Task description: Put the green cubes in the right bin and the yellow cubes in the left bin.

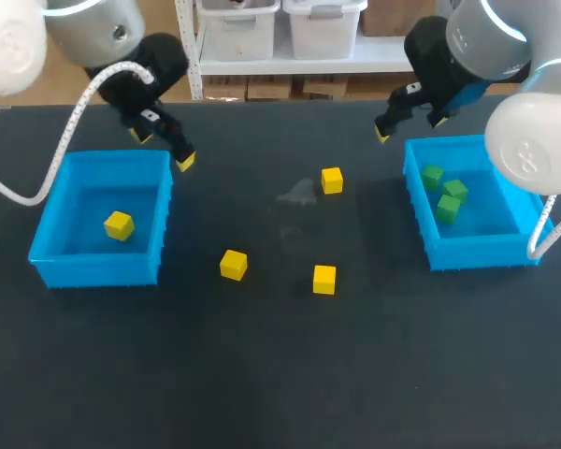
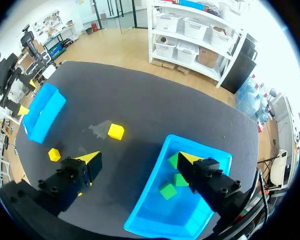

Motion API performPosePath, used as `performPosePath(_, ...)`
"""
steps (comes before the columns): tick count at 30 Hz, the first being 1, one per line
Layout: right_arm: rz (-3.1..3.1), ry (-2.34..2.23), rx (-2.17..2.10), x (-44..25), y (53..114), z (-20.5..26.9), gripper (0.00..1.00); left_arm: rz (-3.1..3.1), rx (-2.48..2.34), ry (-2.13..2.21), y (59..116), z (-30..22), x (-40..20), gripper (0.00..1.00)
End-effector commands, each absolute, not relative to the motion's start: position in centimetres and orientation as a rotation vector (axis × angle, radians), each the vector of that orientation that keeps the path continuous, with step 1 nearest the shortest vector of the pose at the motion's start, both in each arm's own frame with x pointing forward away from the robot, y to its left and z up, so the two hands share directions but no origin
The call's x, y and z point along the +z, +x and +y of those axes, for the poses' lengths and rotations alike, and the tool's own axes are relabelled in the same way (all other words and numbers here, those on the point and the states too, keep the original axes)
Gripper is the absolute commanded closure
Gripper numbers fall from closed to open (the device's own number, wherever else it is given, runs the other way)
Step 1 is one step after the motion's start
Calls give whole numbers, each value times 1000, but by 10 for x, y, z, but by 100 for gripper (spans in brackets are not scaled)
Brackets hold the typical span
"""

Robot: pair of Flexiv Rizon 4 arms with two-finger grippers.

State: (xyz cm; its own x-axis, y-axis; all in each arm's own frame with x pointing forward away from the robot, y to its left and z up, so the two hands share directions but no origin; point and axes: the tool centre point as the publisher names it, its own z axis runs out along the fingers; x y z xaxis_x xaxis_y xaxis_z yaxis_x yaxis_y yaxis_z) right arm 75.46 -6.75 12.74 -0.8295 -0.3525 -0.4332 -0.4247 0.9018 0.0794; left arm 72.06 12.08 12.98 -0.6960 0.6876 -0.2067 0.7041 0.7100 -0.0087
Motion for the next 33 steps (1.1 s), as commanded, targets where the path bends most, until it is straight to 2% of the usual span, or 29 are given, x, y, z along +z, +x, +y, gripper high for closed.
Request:
performPosePath(1,2650,-568,241,128,754,-68,0,2731,-135,1195,731,106,132,0)
performPosePath(20,2650,-568,241,128,754,-68,0,2670,-186,1516,706,57,114,0)
performPosePath(33,2650,-568,241,128,754,-68,0,2688,-216,1580,671,50,94,0)
